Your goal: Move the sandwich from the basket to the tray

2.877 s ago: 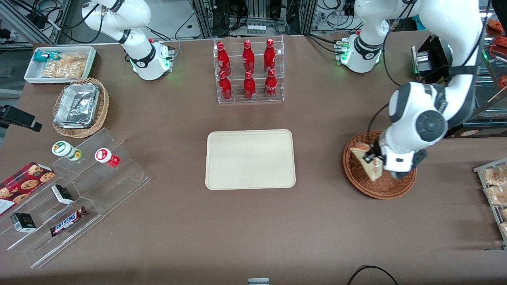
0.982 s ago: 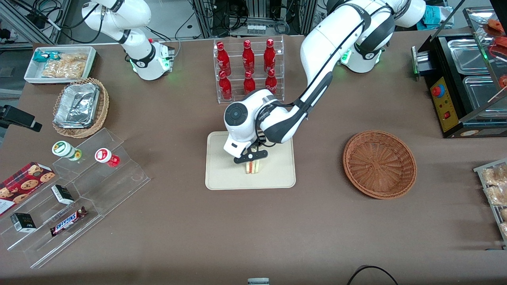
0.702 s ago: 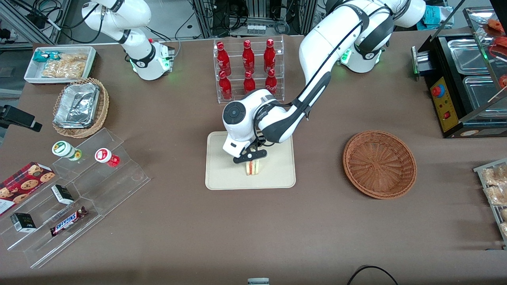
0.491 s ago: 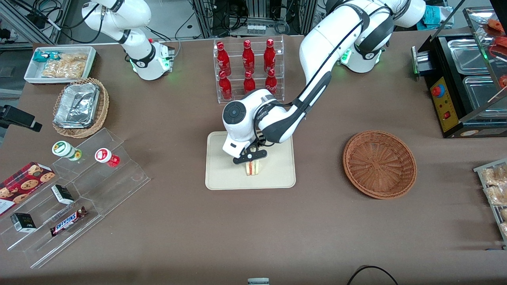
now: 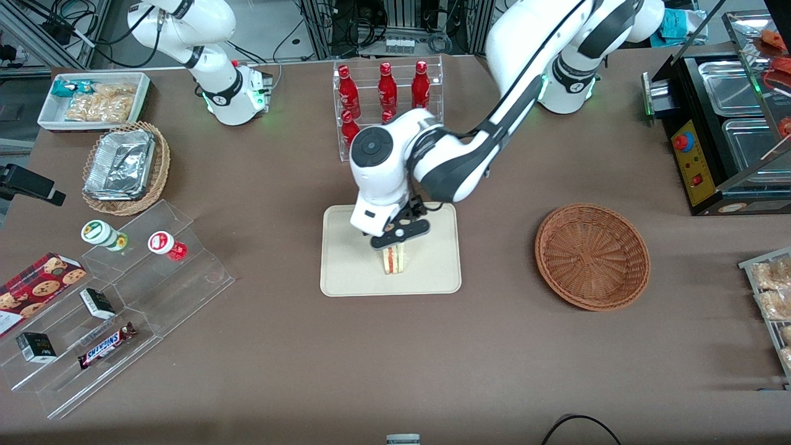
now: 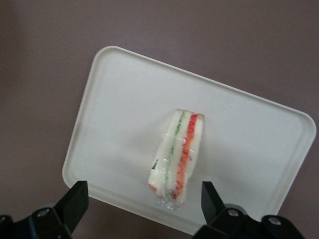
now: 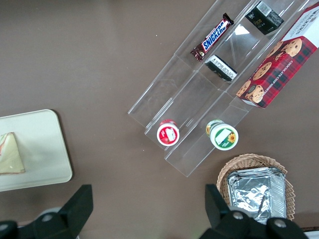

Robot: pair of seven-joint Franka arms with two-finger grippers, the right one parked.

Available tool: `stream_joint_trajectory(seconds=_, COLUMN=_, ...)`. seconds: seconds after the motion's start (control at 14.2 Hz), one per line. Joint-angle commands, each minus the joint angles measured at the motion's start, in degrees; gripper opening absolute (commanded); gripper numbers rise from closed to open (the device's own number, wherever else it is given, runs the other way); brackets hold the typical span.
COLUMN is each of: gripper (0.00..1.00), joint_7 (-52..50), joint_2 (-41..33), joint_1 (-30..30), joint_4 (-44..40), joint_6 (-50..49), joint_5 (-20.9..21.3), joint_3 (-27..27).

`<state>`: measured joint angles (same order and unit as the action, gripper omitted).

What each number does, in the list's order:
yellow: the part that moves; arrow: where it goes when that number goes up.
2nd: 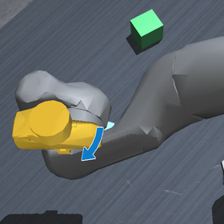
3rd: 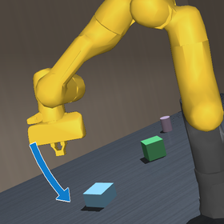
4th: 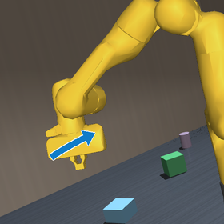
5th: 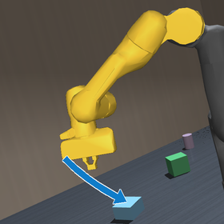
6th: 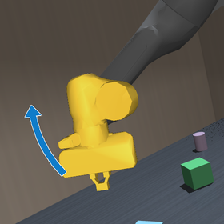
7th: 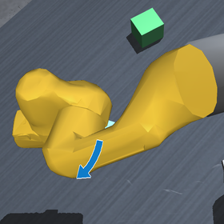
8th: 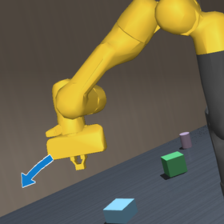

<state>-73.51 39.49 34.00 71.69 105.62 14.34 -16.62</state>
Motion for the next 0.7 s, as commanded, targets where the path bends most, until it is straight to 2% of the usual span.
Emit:
stream_joint_trajectory(seconds=0.0, gripper=1.0, joint_7=0.4, joint_2=-7.1, joint_1=-6.1, joint_4=10.3, joint_6=0.2, joint_5=-1.3, joint_3=-0.2)
stream_joint_trajectory(seconds=0.28, gripper=1.0, joint_7=12.5, joint_2=-18.9, joint_1=-14.2, joint_4=24.1, joint_6=0.9, joint_5=-2.4, joint_3=-0.3)
stream_joint_trajectory(seconds=0.63, gripper=1.0, joint_7=28.2, joint_2=-30.2, joint_1=-22.9, joint_4=33.8, joint_6=-1.0, joint_5=-9.6, joint_3=-0.2)
